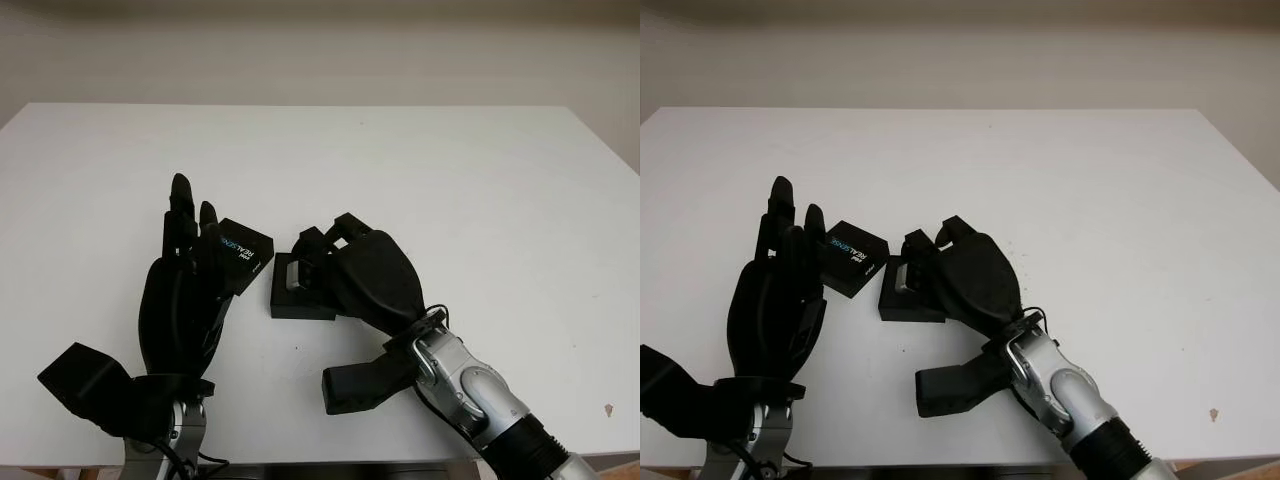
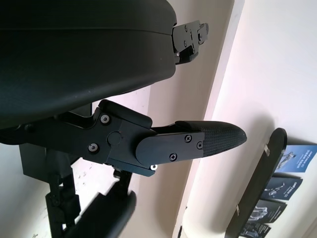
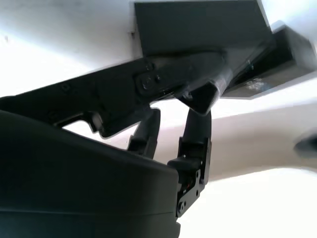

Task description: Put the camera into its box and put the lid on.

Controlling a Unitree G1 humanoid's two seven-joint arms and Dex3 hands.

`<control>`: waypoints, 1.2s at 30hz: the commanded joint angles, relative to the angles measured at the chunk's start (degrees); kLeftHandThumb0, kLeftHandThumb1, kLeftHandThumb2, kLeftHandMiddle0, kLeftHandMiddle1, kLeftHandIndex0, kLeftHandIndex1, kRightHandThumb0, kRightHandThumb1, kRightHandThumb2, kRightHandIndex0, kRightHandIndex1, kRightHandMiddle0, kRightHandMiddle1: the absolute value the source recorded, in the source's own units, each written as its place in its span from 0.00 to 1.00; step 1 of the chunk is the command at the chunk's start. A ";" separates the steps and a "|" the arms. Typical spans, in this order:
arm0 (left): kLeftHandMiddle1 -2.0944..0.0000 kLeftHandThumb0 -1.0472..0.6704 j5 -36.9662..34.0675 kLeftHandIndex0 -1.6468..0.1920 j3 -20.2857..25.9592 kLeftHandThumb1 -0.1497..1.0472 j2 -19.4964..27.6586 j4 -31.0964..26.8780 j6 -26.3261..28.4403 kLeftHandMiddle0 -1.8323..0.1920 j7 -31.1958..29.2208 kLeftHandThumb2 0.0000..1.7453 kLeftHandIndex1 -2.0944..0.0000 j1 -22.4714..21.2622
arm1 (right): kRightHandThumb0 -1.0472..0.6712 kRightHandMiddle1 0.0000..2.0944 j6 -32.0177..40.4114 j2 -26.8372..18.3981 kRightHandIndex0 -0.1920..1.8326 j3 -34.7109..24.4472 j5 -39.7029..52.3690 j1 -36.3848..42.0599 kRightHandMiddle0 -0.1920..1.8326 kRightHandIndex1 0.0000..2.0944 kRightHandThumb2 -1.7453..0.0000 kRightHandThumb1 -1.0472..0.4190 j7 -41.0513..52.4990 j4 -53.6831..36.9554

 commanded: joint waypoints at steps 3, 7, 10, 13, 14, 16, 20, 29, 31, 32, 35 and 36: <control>0.98 0.18 -0.02 1.00 -0.47 1.00 -0.29 -1.08 -0.14 1.00 0.13 0.27 0.98 0.53 | 0.38 0.80 -2.94 2.72 0.19 -5.32 12.25 -1.53 0.29 0.49 0.97 0.07 4.01 1.93; 0.97 0.18 -0.21 1.00 -0.52 1.00 -0.32 -1.27 0.14 1.00 0.24 0.27 0.98 0.60 | 0.38 0.79 -3.31 4.00 0.21 -7.82 17.86 -2.22 0.31 0.47 0.97 0.08 6.75 2.44; 0.98 0.18 -0.36 1.00 -0.52 1.00 -0.40 -1.30 0.23 1.00 0.31 0.27 0.98 0.61 | 0.38 0.78 -3.02 4.39 0.21 -8.59 18.88 -2.24 0.31 0.45 0.97 0.09 8.02 2.24; 0.98 0.19 -0.12 1.00 -0.57 1.00 -0.38 -1.32 0.16 1.00 0.35 0.27 0.98 0.56 | 0.39 0.78 -2.95 4.61 0.21 -8.94 19.24 -2.09 0.31 0.45 0.97 0.09 8.60 2.08; 0.98 0.18 0.08 1.00 -0.61 1.00 -0.39 -1.42 0.29 1.00 0.52 0.27 0.98 0.56 | 0.39 0.78 -3.07 4.71 0.21 -9.03 19.23 -2.02 0.31 0.45 0.97 0.09 8.61 2.14; 0.97 0.18 0.12 1.00 -0.60 1.00 -0.30 -1.45 0.43 1.00 0.59 0.27 0.98 0.54 | 0.39 0.78 -3.01 4.83 0.21 -9.09 18.78 -1.94 0.31 0.44 0.97 0.09 8.58 2.14; 0.98 0.18 -0.19 1.00 -0.71 1.00 -0.38 -1.54 0.51 1.00 0.54 0.27 0.98 0.63 | 0.39 0.79 -2.69 5.42 0.21 -9.81 19.85 -1.95 0.30 0.45 0.97 0.09 9.22 2.26; 0.98 0.18 0.02 1.00 -0.95 1.00 -0.56 -1.49 0.69 1.00 1.12 0.26 0.98 0.51 | 0.36 0.83 15.92 4.05 0.20 -14.40 32.24 -5.86 0.28 0.33 0.97 0.07 28.37 -3.73; 0.98 0.18 0.00 1.00 -1.00 1.00 -0.73 -1.52 0.73 1.00 1.30 0.26 0.98 0.54 | 0.35 0.85 19.36 2.91 0.22 -15.34 34.14 -7.73 0.30 0.26 0.97 0.08 31.92 -3.93; 0.98 0.18 -0.10 1.00 -0.99 1.00 -0.74 -1.49 0.72 1.00 1.26 0.26 0.98 0.54 | 0.33 0.85 20.76 2.52 0.23 -15.71 34.80 -8.52 0.31 0.25 0.97 0.09 33.10 -3.96; 0.98 0.18 -0.15 1.00 -0.93 1.00 -0.80 -1.27 0.50 1.00 1.18 0.26 0.98 0.38 | 0.33 0.86 24.39 1.94 0.24 -16.59 36.62 -9.99 0.32 0.21 0.97 0.09 35.59 -4.42; 0.97 0.18 -0.06 1.00 -0.91 1.00 -0.73 -1.31 0.58 1.00 1.19 0.26 0.98 0.31 | 0.34 0.86 24.95 1.43 0.24 -16.69 36.99 -10.54 0.32 0.20 0.97 0.09 36.57 -4.34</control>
